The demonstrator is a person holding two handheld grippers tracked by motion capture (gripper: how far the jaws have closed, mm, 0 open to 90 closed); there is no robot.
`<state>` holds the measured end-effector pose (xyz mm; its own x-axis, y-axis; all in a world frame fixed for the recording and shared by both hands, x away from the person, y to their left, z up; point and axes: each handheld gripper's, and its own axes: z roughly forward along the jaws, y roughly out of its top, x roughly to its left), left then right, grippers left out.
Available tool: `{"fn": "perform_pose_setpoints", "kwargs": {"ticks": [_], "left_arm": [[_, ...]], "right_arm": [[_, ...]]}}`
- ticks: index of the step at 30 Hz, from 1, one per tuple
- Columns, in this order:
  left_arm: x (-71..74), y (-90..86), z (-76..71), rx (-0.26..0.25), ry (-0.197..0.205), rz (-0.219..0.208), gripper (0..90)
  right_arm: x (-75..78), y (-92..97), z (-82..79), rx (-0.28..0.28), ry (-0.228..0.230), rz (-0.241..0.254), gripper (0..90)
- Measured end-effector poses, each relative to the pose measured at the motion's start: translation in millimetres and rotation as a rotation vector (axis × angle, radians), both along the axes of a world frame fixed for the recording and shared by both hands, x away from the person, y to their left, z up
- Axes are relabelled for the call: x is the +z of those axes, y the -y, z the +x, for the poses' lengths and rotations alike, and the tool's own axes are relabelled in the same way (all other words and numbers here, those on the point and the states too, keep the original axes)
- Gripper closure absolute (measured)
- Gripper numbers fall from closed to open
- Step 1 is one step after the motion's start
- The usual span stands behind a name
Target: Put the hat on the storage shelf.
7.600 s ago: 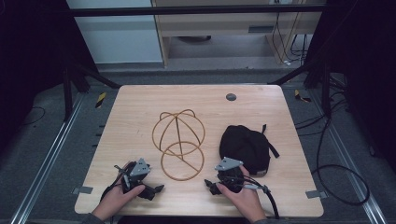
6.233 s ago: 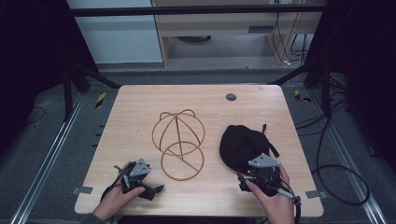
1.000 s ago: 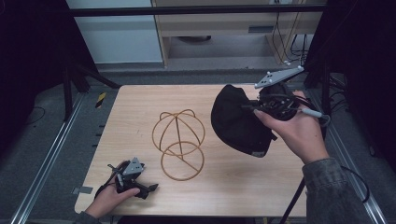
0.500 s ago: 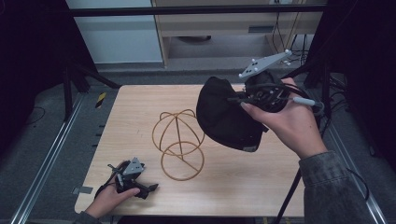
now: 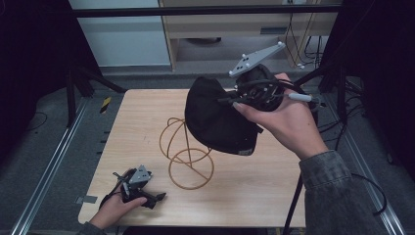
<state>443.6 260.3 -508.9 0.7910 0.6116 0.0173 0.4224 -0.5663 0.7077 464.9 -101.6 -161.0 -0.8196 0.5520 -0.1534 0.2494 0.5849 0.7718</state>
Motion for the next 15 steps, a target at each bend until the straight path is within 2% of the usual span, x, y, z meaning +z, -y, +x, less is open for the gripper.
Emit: {"fn": "perform_pose_setpoints", "kwargs": {"ticks": [6,11,15], "left_arm": [[0.0,0.7,-0.3,0.008,0.0,0.0,0.0],[0.0,0.7,-0.3,0.009,0.0,0.0,0.0],[0.1,0.6,-0.4,0.007,-0.002,0.002,0.0]], "right_arm": [[4.1,-19.9,5.6,0.039,-0.003,-0.003,76.6],[3.0,-36.2,13.1,0.054,-0.018,-0.009,76.6],[-1.6,-49.5,18.2,0.077,-0.037,-0.033,76.5]]}}
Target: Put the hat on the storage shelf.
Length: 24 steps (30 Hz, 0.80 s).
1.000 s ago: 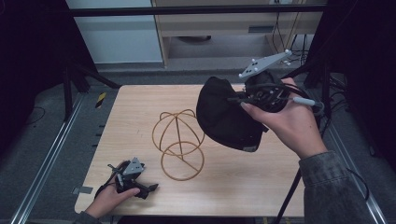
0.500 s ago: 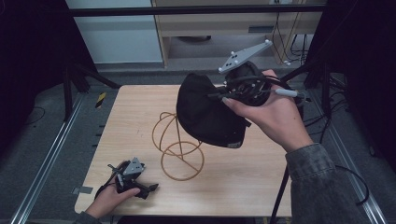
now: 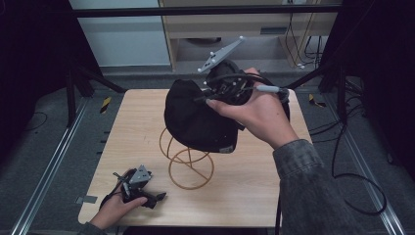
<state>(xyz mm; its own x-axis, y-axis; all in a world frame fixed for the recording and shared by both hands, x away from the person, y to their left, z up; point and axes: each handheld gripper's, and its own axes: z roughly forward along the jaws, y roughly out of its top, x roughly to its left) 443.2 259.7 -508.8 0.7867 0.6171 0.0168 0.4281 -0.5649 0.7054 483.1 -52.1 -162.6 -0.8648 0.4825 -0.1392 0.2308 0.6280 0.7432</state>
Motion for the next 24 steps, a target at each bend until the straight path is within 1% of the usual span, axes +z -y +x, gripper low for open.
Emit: {"fn": "perform_pose_setpoints", "kwargs": {"ticks": [10,12,14,15,18,24], "left_arm": [[0.0,0.1,-0.1,0.001,0.0,0.0,0.0],[0.0,0.1,-0.1,0.002,0.0,0.001,0.0],[0.0,0.2,-0.2,0.002,0.0,0.0,0.0],[0.0,0.1,-0.2,0.002,0.0,0.001,0.0],[0.0,0.1,-0.1,0.002,0.0,0.001,0.0],[0.0,0.1,-0.1,0.001,0.0,0.001,0.0]], "right_arm": [[-9.1,-25.9,11.5,0.018,-0.022,-0.033,76.5],[-10.9,-29.7,12.6,0.021,-0.03,-0.029,76.4],[-12.5,-33.1,13.7,0.027,-0.027,-0.026,76.4],[-13.6,-34.3,14.7,0.032,-0.028,-0.026,76.4],[-18.3,-37.2,17.9,0.022,-0.032,-0.042,76.4],[-25.6,-37.2,23.5,0.016,-0.052,-0.036,76.2]]}}
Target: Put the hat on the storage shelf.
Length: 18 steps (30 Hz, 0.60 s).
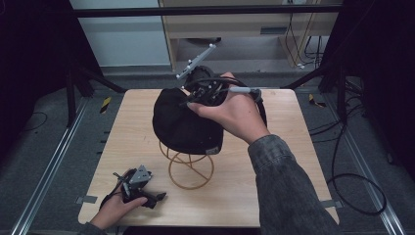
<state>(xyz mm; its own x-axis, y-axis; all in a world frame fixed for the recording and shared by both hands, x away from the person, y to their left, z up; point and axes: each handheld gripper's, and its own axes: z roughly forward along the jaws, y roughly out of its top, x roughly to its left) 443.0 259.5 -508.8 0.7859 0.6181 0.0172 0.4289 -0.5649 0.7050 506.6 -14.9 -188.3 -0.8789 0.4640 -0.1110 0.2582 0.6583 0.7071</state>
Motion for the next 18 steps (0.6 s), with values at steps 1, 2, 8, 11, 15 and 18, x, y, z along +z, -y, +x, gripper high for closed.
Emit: {"fn": "perform_pose_setpoints", "kwargs": {"ticks": [1,2,8,11,15,18], "left_arm": [[0.0,0.0,0.0,0.0,0.0,0.0,0.0],[-0.1,0.0,0.0,0.0,0.001,0.0,0.0],[-0.2,0.2,0.0,0.003,0.003,-0.002,0.0],[-0.2,0.2,0.0,0.003,0.004,-0.002,0.0],[-0.2,0.2,0.0,0.003,0.003,-0.002,0.0],[-0.2,0.2,0.0,0.003,0.004,-0.002,0.0]], "right_arm": [[-1.7,-0.3,0.6,0.001,-0.004,0.001,76.2],[-3.7,-0.6,1.4,-0.001,-0.007,-0.003,76.2],[-17.3,-2.6,5.6,-0.011,-0.03,-0.017,75.5],[-22.5,-3.7,8.5,-0.02,-0.04,-0.029,75.4],[-26.4,-5.0,10.3,-0.024,-0.047,-0.035,75.2],[-29.5,-5.7,11.4,-0.024,-0.053,-0.037,75.1]]}}
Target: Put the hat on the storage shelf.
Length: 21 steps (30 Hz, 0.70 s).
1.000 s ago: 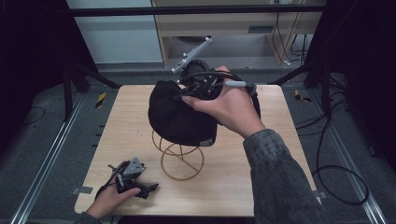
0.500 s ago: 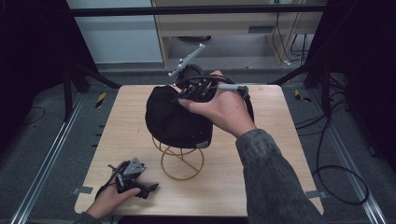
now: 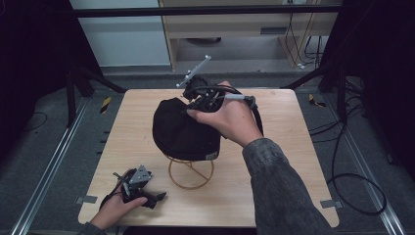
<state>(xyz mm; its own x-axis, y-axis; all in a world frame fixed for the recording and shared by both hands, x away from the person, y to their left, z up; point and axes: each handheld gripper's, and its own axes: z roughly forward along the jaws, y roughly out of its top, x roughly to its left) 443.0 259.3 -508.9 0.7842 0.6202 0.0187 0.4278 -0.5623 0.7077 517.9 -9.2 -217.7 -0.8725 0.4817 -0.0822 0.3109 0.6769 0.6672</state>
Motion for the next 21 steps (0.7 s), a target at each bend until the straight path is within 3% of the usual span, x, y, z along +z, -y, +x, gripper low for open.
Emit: {"fn": "perform_pose_setpoints", "kwargs": {"ticks": [21], "left_arm": [[0.0,0.0,-0.1,0.0,0.0,0.0,0.0]], "right_arm": [[-10.7,-15.8,5.2,-0.011,-0.02,-0.036,72.7]]}}
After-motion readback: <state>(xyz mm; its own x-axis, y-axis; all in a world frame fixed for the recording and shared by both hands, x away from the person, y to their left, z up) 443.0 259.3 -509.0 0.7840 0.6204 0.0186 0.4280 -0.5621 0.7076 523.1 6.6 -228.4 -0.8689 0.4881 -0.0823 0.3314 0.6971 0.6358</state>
